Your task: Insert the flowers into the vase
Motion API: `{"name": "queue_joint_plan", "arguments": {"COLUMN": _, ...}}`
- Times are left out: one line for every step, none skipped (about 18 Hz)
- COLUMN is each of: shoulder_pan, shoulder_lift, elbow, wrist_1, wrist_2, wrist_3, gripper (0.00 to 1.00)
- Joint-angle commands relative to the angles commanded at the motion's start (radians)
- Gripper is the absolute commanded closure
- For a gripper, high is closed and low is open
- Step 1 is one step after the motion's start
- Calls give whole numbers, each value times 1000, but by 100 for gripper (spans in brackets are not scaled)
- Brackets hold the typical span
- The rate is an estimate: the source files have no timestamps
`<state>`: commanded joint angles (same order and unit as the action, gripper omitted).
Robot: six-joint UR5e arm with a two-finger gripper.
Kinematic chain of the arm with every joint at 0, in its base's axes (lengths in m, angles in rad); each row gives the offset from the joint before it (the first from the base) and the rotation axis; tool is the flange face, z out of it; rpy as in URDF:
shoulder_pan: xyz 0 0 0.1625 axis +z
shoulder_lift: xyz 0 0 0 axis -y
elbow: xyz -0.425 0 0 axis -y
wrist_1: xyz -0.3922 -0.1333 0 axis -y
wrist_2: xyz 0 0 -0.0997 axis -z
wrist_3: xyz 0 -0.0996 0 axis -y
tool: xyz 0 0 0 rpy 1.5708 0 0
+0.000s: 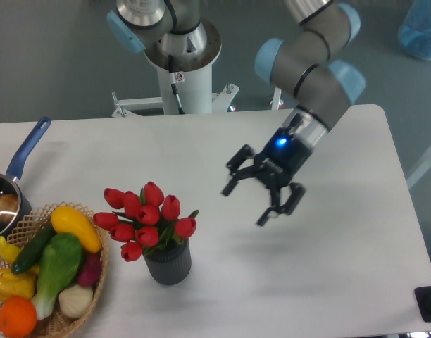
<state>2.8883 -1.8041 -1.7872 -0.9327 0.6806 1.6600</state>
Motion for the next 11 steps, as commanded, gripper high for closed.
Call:
{"name": "queue_joint_plan", "arguments": {"shoulder_pan": 14, "shoulder_lift": 12, "elbow": 20, "wrist_1": -2, "wrist_2": 46, "wrist_3": -23, "gripper": 0}}
{"name": "queue_joint_plan", "arguments": {"shoulder_pan": 22, "shoulder_lift": 23, "elbow": 38, "wrist_1": -3, "wrist_2": 86, "wrist_3": -51, "gripper": 0}}
{"name": "queue_joint_plan", "arguments": {"shoulder_pan": 25, "shoulder_lift": 34, "elbow": 49, "wrist_1": -3, "wrist_2": 123, "wrist_3": -75, "gripper": 0}}
{"name": "queue_joint_plan", "arguments": {"shoulder_pan": 29, "shoulder_lift": 46, "elbow": 55, "wrist_1": 0, "wrist_2": 166, "wrist_3": -89, "gripper": 0}}
{"name": "queue_joint_plan", "arguments": {"shoulder_pan": 38, "shoulder_lift": 61, "elbow": 68, "wrist_1": -5, "wrist_2": 216, "wrist_3": -91, "gripper": 0}}
{"name": "queue_joint_plan", "arguments": {"shoulder_pan": 49, "shoulder_lift": 77, "elbow": 69, "wrist_1": -6, "wrist_2": 277, "wrist_3": -91, "gripper": 0}}
{"name": "queue_joint_plan", "arguments": {"shoulder_pan": 61, "shoulder_lift": 87, "elbow": 63, "wrist_1": -6, "wrist_2": 334, "wrist_3": -91, "gripper": 0}}
{"name": "queue_joint_plan", "arguments": {"shoulder_pan": 72, "shoulder_lift": 107, "elbow": 57, "wrist_1": -9, "wrist_2": 377, "wrist_3": -89, "gripper": 0}}
{"name": "queue_joint_plan", "arguments": {"shoulder_pan": 78, "shoulder_lift": 132, "elbow": 55, "wrist_1": -12, "wrist_2": 404, "wrist_3": -91, "gripper": 0}}
{"name": "queue_joint_plan", "arguments": {"shoulder_pan": 89, "shoulder_lift": 147, "elbow": 54, "wrist_1": -15, "wrist_2": 415, "wrist_3": -91, "gripper": 0}}
{"name": "queue_joint_plan", "arguments": {"shoulder_pan": 98, "shoulder_lift": 163, "elbow": 52, "wrist_1": -18, "wrist_2": 421, "wrist_3": -91, "gripper": 0}}
